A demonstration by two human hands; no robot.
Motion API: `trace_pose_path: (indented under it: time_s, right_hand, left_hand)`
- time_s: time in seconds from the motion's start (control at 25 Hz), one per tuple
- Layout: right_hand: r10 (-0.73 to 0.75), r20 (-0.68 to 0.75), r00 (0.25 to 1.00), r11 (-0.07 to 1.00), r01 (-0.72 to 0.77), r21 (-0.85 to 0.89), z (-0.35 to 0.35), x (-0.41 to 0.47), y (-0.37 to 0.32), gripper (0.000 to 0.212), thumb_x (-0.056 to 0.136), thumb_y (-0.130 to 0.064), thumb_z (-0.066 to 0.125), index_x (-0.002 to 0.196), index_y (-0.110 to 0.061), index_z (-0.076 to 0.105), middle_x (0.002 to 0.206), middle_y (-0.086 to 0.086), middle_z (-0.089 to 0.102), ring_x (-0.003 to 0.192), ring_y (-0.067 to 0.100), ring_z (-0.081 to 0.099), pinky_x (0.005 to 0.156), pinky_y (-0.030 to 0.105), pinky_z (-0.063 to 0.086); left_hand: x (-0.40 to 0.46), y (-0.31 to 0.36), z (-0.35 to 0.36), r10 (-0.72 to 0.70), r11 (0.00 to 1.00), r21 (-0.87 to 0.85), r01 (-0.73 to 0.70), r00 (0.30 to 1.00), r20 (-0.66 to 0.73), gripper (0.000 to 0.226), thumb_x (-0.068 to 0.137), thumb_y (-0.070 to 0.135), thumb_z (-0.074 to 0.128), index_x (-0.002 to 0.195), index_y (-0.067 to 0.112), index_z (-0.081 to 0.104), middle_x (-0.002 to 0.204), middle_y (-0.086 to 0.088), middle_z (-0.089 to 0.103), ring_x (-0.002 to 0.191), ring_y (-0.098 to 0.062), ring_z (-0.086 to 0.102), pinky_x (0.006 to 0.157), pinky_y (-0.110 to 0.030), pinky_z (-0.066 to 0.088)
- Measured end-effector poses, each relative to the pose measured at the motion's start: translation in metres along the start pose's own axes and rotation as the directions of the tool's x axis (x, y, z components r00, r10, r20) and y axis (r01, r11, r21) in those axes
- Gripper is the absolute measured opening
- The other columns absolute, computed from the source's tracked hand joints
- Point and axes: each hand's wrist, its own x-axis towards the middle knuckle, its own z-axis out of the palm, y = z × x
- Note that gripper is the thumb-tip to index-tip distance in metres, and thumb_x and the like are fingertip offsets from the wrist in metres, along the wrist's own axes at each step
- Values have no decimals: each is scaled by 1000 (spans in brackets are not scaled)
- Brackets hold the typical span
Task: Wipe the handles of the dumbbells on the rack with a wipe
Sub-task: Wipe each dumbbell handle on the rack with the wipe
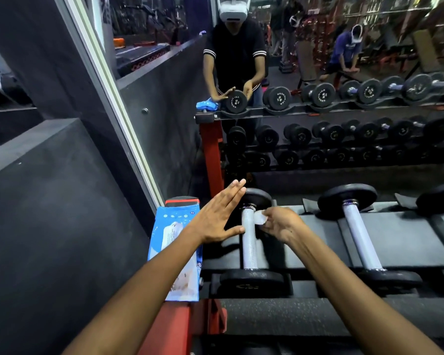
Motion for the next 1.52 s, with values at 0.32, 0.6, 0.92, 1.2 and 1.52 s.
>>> trace_pose_path:
  time_s: [0.32,0.6,0.92,1.2,1.52]
  right_hand:
    - [28,36,999,996,-25,-81,12,-9,-4,27,91,3,32,72,-8,47,67,7,51,57,18,49,57,27,39]
    - [42,33,999,994,-38,-101,14,-23,-10,19,90,0,42,75,-8,48,54,5,57,52,17,54,59,26,45]
    - [-108,-72,992,970,89,-225,1,-30,-12,13,85,7,52,76,-3,56,64,9,51,48,12,48,48,23,49]
    - [-359,923,138,-599,725,-341,-6,-17,-19,34,85,-5,42,107,-8,68,106,4,68,98,14,64,87,17,45]
    - [371,909,190,-875,398,274,16,-4,-39,10,80,-20,54,79,-22,64,78,-6,65,84,16,65,80,27,39]
  left_hand:
    - [-8,2,8,-128,992,17,129,991,-24,83,95,63,30,154,14,-1,162,-2,-7,150,-24,-1,122,-42,7]
    - [-11,17,2,-223,974,30,223,975,11,84,95,61,28,153,9,-4,162,-5,-6,150,-20,-6,122,-40,4]
    - [-12,50,6,-477,854,-264,448,877,-52,71,94,64,7,151,22,-4,160,11,-6,149,-7,-6,119,-24,-7]
    - [-42,63,40,-756,634,-199,748,653,45,59,98,11,39,152,4,16,161,-6,11,149,-21,13,118,-26,6]
    - [-43,66,47,-686,727,43,685,727,14,53,85,25,35,122,0,64,129,-14,62,118,-28,61,95,-46,47]
